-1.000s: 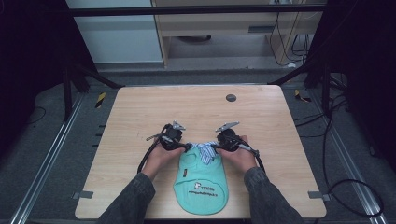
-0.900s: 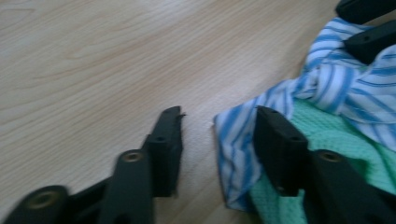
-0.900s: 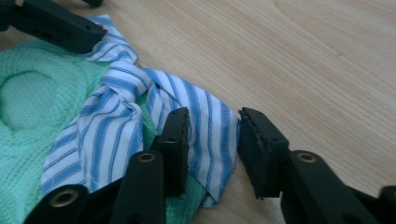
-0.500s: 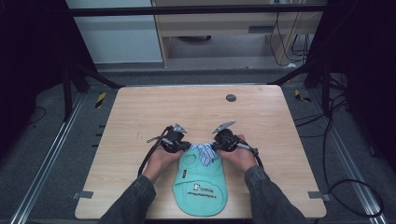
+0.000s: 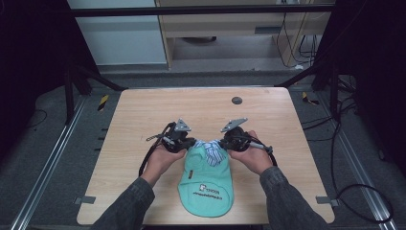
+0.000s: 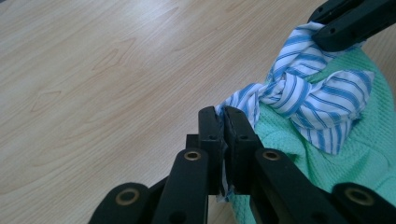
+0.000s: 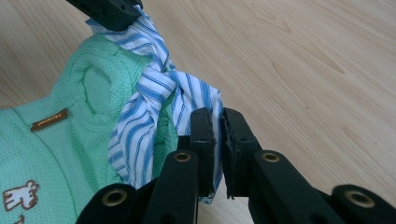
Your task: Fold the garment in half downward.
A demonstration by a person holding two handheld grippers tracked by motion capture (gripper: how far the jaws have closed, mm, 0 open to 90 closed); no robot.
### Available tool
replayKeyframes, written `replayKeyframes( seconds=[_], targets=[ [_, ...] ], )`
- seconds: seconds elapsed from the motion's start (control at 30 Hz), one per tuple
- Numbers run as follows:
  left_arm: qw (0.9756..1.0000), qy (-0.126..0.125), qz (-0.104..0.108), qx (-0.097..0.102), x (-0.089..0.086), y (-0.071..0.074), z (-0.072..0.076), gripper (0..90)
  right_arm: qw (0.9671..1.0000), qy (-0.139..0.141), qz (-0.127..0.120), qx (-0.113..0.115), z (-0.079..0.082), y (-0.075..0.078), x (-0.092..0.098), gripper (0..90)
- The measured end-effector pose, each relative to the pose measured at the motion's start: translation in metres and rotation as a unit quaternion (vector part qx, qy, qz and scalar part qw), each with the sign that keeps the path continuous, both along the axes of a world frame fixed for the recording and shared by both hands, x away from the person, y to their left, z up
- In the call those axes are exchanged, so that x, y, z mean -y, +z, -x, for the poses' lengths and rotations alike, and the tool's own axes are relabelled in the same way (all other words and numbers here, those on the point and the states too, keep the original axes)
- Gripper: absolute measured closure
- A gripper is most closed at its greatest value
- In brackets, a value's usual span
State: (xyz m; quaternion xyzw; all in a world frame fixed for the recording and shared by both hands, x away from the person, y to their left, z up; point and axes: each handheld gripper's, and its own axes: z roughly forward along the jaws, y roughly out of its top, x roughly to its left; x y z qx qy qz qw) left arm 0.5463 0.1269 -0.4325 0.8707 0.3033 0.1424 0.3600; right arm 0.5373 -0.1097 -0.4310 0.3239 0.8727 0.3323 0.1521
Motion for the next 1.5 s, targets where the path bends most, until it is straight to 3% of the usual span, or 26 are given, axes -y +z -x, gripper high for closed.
replayKeyframes(
  seconds=[0.67,1.3,1.5],
  targets=[
    [0.9996,-0.003,-0.007,0.026,-0.002,0.025,0.001,86.7,0.9995,0.016,0.007,0.026,-0.002,0.025,-0.001,83.9],
    [0.9992,-0.005,-0.014,0.036,-0.003,0.040,-0.003,86.8,0.9989,0.023,0.012,0.039,-0.005,0.039,-0.004,84.1],
    [0.9993,-0.003,-0.008,0.036,-0.002,0.043,-0.006,86.8,0.9988,0.024,0.013,0.042,-0.006,0.043,-0.003,84.1]
  ],
)
